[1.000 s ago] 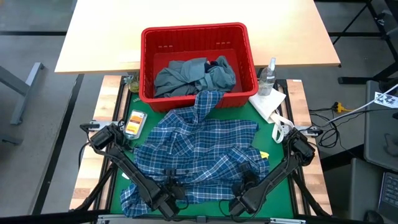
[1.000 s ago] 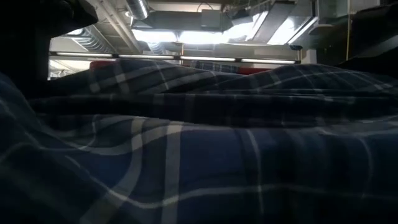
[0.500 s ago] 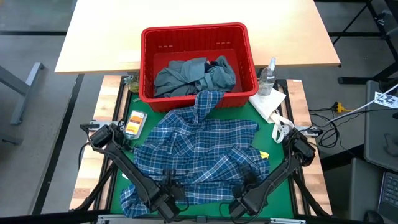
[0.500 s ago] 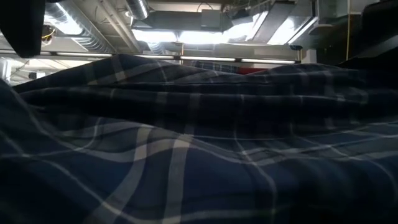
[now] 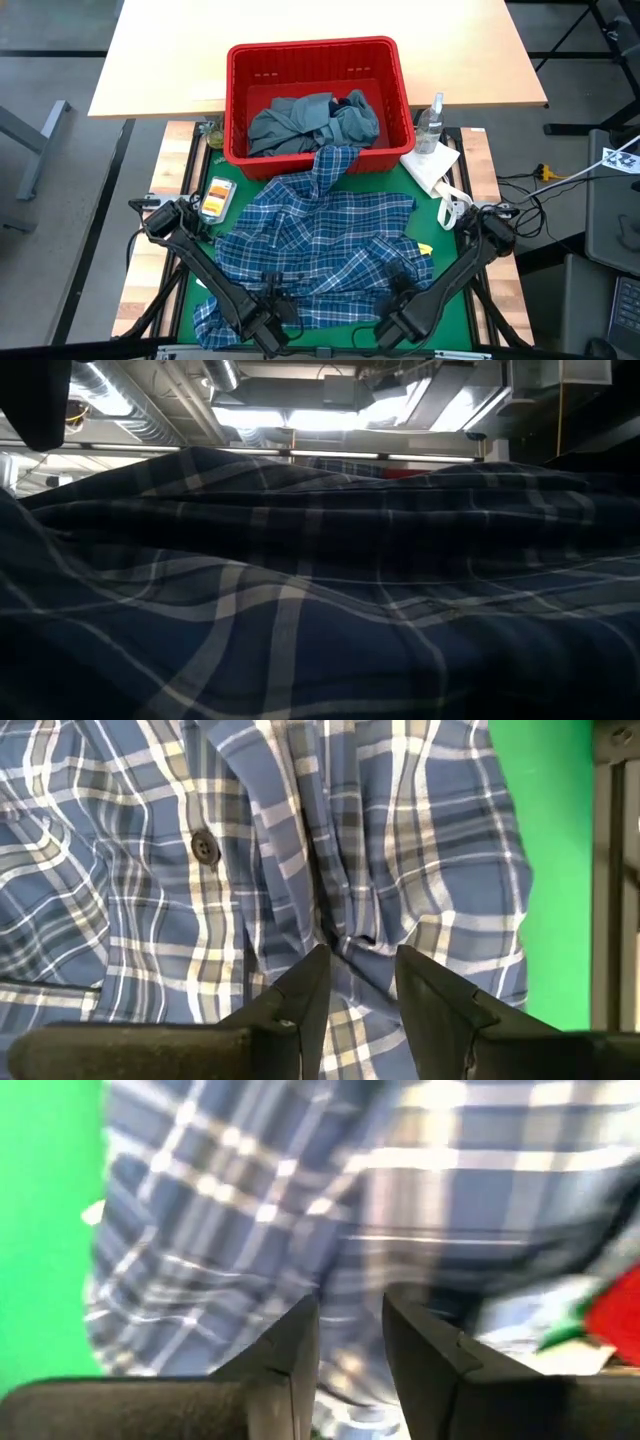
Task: Fold Laundry from Bin
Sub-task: Fold the blue shirt
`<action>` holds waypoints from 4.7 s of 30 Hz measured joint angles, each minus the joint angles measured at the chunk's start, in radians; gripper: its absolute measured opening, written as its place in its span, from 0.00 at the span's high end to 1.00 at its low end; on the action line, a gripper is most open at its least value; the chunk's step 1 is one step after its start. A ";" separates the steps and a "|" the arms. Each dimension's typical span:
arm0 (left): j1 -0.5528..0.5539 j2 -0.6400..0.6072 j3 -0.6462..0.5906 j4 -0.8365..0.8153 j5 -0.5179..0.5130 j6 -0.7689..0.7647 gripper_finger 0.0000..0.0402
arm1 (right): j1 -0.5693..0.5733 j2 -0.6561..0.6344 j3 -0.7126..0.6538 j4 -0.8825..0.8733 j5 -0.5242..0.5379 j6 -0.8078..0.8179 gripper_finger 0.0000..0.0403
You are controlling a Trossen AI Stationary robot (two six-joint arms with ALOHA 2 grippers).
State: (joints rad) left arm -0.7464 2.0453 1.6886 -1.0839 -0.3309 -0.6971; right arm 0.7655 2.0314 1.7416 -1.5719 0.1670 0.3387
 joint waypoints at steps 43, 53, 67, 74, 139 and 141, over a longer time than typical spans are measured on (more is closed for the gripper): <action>0.106 0.000 -0.309 0.452 -0.177 0.004 0.73 | -0.091 0.084 -0.002 0.159 0.364 -0.021 0.72; 0.112 0.000 -0.329 0.439 -0.175 -0.010 0.73 | -0.157 0.087 -0.002 0.115 0.356 -0.055 0.72; 0.052 0.000 -0.057 0.129 -0.149 -0.008 0.73 | -0.001 0.052 0.154 0.006 0.299 0.022 0.72; -0.043 0.000 0.010 0.106 0.026 -0.043 0.73 | 0.139 0.058 0.158 0.032 0.258 0.182 0.72; -0.058 0.003 -0.051 0.257 -0.281 -0.081 0.73 | 0.256 0.051 -0.011 0.049 -0.013 0.424 0.72; -0.034 0.003 -0.051 0.268 -0.280 -0.050 0.73 | 0.256 0.051 -0.011 0.088 -0.020 0.403 0.72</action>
State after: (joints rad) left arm -0.7801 2.0487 1.6371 -0.8162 -0.6113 -0.7475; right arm 1.0218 2.0827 1.7309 -1.4838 0.1473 0.7413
